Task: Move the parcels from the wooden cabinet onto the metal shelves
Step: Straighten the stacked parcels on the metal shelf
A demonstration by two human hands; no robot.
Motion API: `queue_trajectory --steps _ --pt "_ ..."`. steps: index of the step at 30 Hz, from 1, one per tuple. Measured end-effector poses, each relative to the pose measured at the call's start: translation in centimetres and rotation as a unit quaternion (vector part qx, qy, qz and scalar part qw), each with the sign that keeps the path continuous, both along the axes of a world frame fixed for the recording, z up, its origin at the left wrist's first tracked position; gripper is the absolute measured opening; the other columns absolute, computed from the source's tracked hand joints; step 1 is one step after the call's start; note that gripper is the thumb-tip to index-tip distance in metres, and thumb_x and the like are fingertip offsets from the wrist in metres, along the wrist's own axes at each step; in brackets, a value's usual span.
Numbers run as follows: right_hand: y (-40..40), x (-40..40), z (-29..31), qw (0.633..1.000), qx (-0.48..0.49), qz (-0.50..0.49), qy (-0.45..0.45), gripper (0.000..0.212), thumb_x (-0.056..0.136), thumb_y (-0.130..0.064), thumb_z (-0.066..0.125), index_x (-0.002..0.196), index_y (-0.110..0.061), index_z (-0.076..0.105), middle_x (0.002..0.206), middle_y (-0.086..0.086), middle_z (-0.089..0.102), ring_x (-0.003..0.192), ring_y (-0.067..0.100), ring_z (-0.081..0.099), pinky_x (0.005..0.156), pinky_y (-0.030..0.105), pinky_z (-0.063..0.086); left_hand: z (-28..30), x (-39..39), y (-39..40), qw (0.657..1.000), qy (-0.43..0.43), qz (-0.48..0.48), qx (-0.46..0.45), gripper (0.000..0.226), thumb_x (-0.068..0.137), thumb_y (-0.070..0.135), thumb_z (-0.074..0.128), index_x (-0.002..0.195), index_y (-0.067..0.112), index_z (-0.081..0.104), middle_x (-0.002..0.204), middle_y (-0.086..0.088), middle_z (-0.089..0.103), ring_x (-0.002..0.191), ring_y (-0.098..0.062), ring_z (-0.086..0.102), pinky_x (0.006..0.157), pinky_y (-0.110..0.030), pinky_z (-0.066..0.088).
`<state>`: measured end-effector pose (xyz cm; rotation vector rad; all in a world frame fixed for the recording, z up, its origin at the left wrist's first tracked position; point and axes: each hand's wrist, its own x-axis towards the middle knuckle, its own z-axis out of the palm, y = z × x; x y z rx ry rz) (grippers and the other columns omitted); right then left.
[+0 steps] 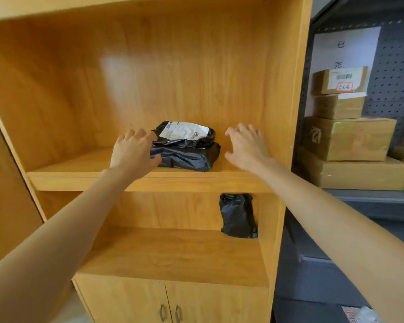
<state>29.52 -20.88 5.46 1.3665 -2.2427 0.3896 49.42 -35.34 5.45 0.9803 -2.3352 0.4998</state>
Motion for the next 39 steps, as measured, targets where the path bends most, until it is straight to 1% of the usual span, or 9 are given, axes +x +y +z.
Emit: queue_trajectory --steps 5,11,16,24,27,31,35,37,39 --pt "-6.4 0.7 0.2 1.000 0.013 0.003 0.012 0.048 0.089 -0.026 0.061 0.133 -0.014 0.047 0.130 0.008 0.048 0.121 0.029 0.041 0.098 0.039 0.034 0.4 0.2 -6.0 1.000 0.002 0.000 0.005 0.047 0.088 0.038 0.062 0.129 0.016 0.054 0.125 -0.012 0.056 0.117 -0.032 0.049 0.096 -0.044 0.040" --pt "-11.8 -0.6 1.0 0.999 0.006 -0.042 0.008 0.046 0.088 -0.027 0.062 0.130 -0.014 0.049 0.129 0.009 0.048 0.120 0.029 0.041 0.098 0.039 0.035 0.9 -1.7 -12.8 0.999 -0.001 -0.039 0.013 0.047 0.087 0.036 0.062 0.129 0.016 0.053 0.126 -0.011 0.056 0.116 -0.033 0.049 0.095 -0.043 0.039" --pt "-15.0 -1.2 1.5 0.995 -0.005 -0.102 -0.018 0.053 0.088 -0.031 0.065 0.134 -0.016 0.046 0.134 0.010 0.047 0.125 0.030 0.039 0.100 0.040 0.033 1.7 -3.6 -17.7 0.996 -0.008 -0.087 0.009 0.046 0.088 0.036 0.059 0.129 0.016 0.053 0.126 -0.012 0.056 0.115 -0.034 0.049 0.093 -0.043 0.039" --pt "-16.8 -1.5 1.9 0.985 -0.010 -0.168 -0.041 0.053 0.089 -0.026 0.062 0.138 -0.016 0.045 0.135 0.012 0.046 0.126 0.031 0.038 0.101 0.041 0.031 2.3 -6.0 -21.5 0.988 0.000 -0.154 0.021 0.045 0.089 0.036 0.056 0.129 0.015 0.053 0.126 -0.011 0.055 0.118 -0.033 0.047 0.092 -0.042 0.039" --pt "-17.0 -1.6 1.9 0.981 -0.019 -0.177 -0.074 0.053 0.090 -0.029 0.061 0.138 -0.017 0.044 0.136 0.012 0.046 0.129 0.032 0.037 0.104 0.043 0.030 1.9 -6.6 -22.1 0.986 -0.005 -0.160 0.035 0.046 0.092 0.041 0.052 0.130 0.015 0.051 0.127 -0.011 0.055 0.118 -0.032 0.047 0.090 -0.041 0.040" --pt "-17.0 -2.0 1.7 0.979 -0.019 -0.182 -0.093 0.052 0.092 -0.033 0.058 0.139 -0.016 0.043 0.138 0.013 0.044 0.131 0.032 0.036 0.107 0.045 0.029 1.7 -7.6 -22.5 0.983 -0.005 -0.177 0.045 0.052 0.092 0.052 0.048 0.129 0.016 0.052 0.125 -0.011 0.056 0.116 -0.033 0.049 0.090 -0.042 0.041" --pt "-16.9 -2.7 1.6 0.975 -0.025 -0.186 -0.116 0.051 0.094 -0.037 0.054 0.139 -0.017 0.042 0.137 0.012 0.045 0.129 0.033 0.039 0.104 0.043 0.032 1.5 -9.3 -22.2 0.968 -0.039 -0.247 0.024 0.062 0.086 0.061 0.049 0.133 0.021 0.049 0.132 -0.008 0.051 0.122 -0.030 0.044 0.098 -0.042 0.033" --pt "-16.8 -3.0 1.6 0.969 -0.041 -0.175 -0.170 0.053 0.093 -0.040 0.053 0.140 -0.016 0.041 0.137 0.011 0.047 0.127 0.032 0.043 0.101 0.042 0.037 1.3 -10.1 -21.9 0.962 -0.059 -0.267 0.016 0.069 0.082 0.067 0.048 0.135 0.023 0.046 0.135 -0.006 0.048 0.125 -0.028 0.040 0.100 -0.041 0.030" --pt "-17.0 -3.2 1.5 0.955 -0.047 -0.157 -0.246 0.059 0.094 -0.040 0.054 0.143 -0.013 0.036 0.137 0.010 0.049 0.125 0.028 0.046 0.096 0.037 0.040 1.2 -10.7 -21.5 0.961 -0.075 -0.266 0.016 0.084 0.074 0.080 0.038 0.137 0.023 0.044 0.137 -0.006 0.046 0.126 -0.028 0.039 0.100 -0.042 0.030"
